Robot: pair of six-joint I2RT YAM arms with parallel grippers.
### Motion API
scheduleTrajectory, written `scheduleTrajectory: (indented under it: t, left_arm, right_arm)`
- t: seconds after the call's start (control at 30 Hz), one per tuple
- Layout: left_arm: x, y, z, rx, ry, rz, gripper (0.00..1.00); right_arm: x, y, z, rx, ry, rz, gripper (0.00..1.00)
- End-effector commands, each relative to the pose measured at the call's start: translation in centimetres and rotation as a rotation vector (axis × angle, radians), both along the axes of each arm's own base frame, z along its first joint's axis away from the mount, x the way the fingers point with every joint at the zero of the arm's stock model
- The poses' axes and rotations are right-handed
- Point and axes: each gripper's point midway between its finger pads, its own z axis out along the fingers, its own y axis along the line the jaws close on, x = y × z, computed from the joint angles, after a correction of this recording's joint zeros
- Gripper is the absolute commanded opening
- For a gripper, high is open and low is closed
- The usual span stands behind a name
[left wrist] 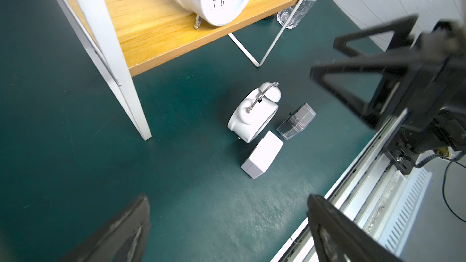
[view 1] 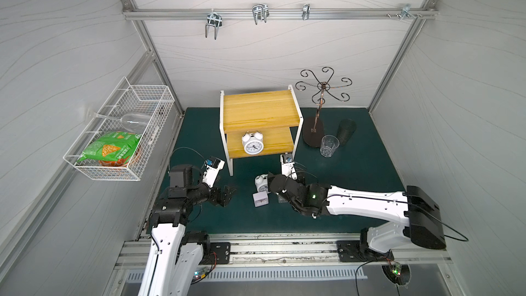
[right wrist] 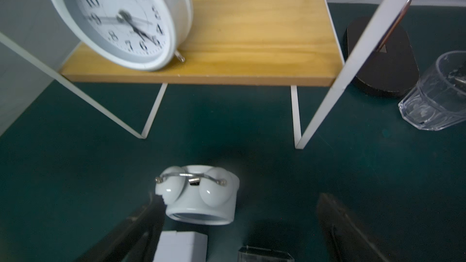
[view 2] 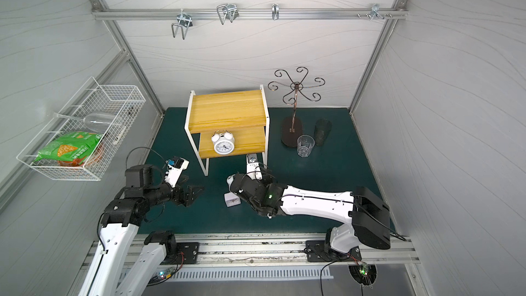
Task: Place the alarm clocks on the shelf by style
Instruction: Pick up the alarm from the center of the board.
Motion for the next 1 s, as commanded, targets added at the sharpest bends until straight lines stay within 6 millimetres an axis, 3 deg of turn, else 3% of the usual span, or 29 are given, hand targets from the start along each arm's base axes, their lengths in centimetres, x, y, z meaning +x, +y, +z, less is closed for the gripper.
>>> scheduleTrajectory:
  t: [0.0, 0.2, 0.37, 0.57, 0.97]
  left_arm:
    - [0.2, -0.5, 0.7, -0.016, -0.034, -0.033, 0.99]
    - [0.3, -0.6, 0.5, -0.013, -0.031, -0.038, 0.99]
    - [0.1, -0.5, 0.4, -0.006, -0.035, -0.035, 0.99]
    - [0.1, -0.4, 0.5, -0.004, -0.038, -0.033, 0.99]
    - [-0.1, -0.5, 0.5, -0.003, -0.045, -0.043, 0.99]
  right_arm:
    - [-1.9, -0.4, -0.8, 0.0, 0.019, 0.001, 0.97]
    - [-4.9, 1.7, -1.8, 0.011, 0.028, 0.025, 0.96]
    - [-5.9, 3.5, -3.9, -0.002, 0.068, 0.043, 0.96]
    - [-5.5, 4.2, -4.2, -0.029, 0.053, 0.044, 0.99]
    - [-2.7, 5.9, -5.8, 0.024, 0.085, 0.065, 0.99]
